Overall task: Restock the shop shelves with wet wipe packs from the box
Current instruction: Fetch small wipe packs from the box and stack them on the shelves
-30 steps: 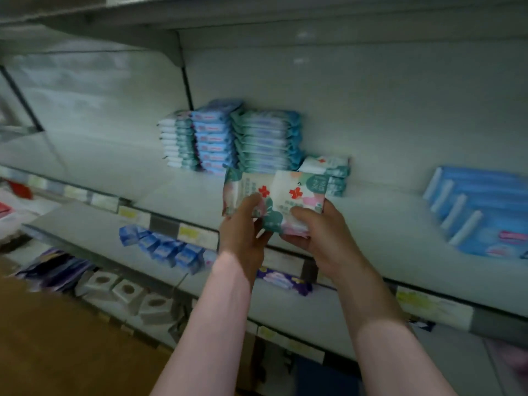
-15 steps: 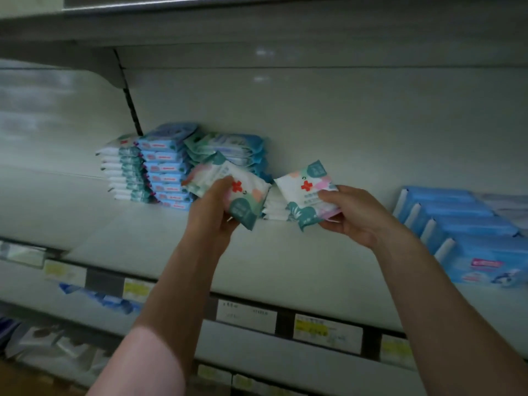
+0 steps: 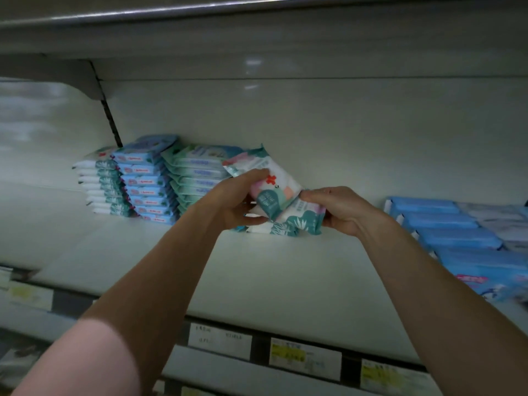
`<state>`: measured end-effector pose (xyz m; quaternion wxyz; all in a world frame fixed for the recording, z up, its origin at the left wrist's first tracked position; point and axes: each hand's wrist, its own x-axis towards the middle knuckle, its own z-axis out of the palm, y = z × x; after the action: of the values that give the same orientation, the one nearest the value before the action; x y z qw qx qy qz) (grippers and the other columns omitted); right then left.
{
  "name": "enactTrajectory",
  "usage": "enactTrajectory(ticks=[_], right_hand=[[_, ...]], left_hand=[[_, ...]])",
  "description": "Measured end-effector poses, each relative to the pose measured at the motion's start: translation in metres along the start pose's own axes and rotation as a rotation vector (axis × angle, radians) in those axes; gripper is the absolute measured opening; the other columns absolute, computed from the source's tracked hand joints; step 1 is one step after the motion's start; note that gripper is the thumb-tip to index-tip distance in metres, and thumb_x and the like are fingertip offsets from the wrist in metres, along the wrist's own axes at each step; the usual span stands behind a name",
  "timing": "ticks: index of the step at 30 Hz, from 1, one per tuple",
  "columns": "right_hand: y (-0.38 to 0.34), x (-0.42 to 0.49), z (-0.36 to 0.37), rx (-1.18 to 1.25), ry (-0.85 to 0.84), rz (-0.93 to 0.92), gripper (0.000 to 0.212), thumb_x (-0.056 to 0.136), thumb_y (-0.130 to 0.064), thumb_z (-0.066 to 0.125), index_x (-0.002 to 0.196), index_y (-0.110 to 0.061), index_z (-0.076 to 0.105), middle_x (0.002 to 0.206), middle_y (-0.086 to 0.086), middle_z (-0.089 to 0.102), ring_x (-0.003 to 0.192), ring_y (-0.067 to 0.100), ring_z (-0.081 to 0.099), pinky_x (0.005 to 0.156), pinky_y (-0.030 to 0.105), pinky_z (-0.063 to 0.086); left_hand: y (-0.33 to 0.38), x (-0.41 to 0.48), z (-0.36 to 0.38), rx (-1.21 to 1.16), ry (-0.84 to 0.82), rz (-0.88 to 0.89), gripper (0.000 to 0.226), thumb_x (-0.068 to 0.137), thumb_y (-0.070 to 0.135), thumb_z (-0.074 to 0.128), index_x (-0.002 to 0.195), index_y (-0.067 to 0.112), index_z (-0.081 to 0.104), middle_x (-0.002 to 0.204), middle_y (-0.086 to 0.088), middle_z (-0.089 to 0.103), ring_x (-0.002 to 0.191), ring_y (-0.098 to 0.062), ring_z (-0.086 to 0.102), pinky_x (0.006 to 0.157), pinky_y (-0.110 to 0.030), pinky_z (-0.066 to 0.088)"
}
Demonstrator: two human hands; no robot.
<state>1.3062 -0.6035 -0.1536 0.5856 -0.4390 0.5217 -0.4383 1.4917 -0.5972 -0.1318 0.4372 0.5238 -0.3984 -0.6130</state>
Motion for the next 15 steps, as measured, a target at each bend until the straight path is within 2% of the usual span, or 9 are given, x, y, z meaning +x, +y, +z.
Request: enactTrajectory(ticks=[4, 7, 10, 13, 15], right_hand=[[-0.001, 0.008, 0.0, 0.093, 0.071, 0.006, 0.013, 0.094, -0.015, 0.057, 0.087, -0.006, 0.063, 0.078, 0.007, 0.068, 0.067, 0.016, 0.064, 0.054, 0.023, 0.055], [-0.002, 0.013, 0.0, 0.044, 0.174, -0.049, 0.022, 0.098, -0.019, 0.048, 0.083, -0.008, 0.06, 0.082, 0.01, 0.066, 0.067, 0.018, 0.061, 0.059, 0.028, 0.053], [-0.004, 0.01, -0.002, 0.026, 0.148, -0.028, 0.027, 0.099, -0.028, 0.048, 0.088, -0.009, 0.063, 0.079, 0.009, 0.069, 0.063, 0.016, 0.065, 0.047, 0.021, 0.05], [-0.001, 0.012, 0.0, -0.045, 0.116, 0.007, 0.016, 0.096, -0.019, 0.055, 0.095, -0.006, 0.064, 0.075, 0.008, 0.069, 0.054, 0.011, 0.067, 0.04, 0.016, 0.044], [0.0, 0.018, 0.004, -0.031, 0.191, -0.014, 0.012, 0.094, -0.01, 0.055, 0.088, -0.003, 0.063, 0.072, 0.011, 0.066, 0.046, 0.008, 0.064, 0.037, 0.015, 0.043]], left_hand=[[0.008, 0.012, 0.006, -0.056, 0.003, 0.062, 0.01, 0.093, 0.018, 0.061, 0.101, 0.012, 0.058, 0.095, -0.01, 0.07, 0.081, -0.022, 0.068, 0.059, -0.038, 0.056], [0.014, 0.022, 0.011, -0.077, 0.018, 0.094, 0.003, 0.094, 0.015, 0.06, 0.095, 0.012, 0.058, 0.094, -0.011, 0.07, 0.081, -0.023, 0.068, 0.064, -0.044, 0.057], [0.018, 0.031, 0.016, -0.065, 0.046, 0.131, 0.006, 0.095, 0.016, 0.06, 0.094, 0.011, 0.059, 0.096, -0.011, 0.07, 0.081, -0.024, 0.068, 0.067, -0.045, 0.059], [0.025, 0.038, 0.015, 0.0, 0.068, 0.171, 0.009, 0.093, 0.016, 0.061, 0.098, 0.009, 0.06, 0.099, -0.013, 0.07, 0.08, -0.024, 0.069, 0.075, -0.043, 0.059], [0.029, 0.04, 0.016, 0.063, 0.083, 0.214, 0.011, 0.091, 0.017, 0.064, 0.098, 0.009, 0.061, 0.101, -0.013, 0.071, 0.084, -0.024, 0.07, 0.084, -0.041, 0.058]])
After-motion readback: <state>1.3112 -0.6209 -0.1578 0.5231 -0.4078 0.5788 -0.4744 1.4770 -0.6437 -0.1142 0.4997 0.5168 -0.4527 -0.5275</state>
